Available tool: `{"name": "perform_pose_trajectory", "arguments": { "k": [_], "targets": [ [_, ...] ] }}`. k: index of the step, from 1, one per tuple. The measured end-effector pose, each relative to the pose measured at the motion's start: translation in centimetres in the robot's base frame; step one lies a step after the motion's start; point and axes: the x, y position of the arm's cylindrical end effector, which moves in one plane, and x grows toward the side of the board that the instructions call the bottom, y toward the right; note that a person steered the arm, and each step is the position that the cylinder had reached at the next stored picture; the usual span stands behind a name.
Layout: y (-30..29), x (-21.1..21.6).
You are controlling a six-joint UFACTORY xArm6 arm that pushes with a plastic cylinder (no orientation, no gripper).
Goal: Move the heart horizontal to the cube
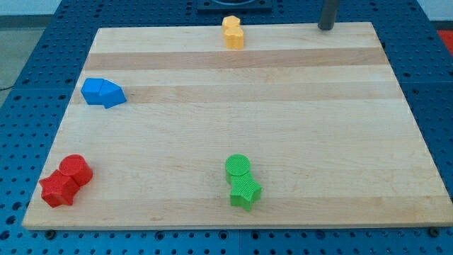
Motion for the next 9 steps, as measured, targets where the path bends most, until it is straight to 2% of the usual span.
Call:
{"name": "perform_pose_trajectory", "arguments": {
  "k": [4, 9],
  "targets": [
    [-9.0, 1.0],
    [-18.9, 7.4]
  ]
}}
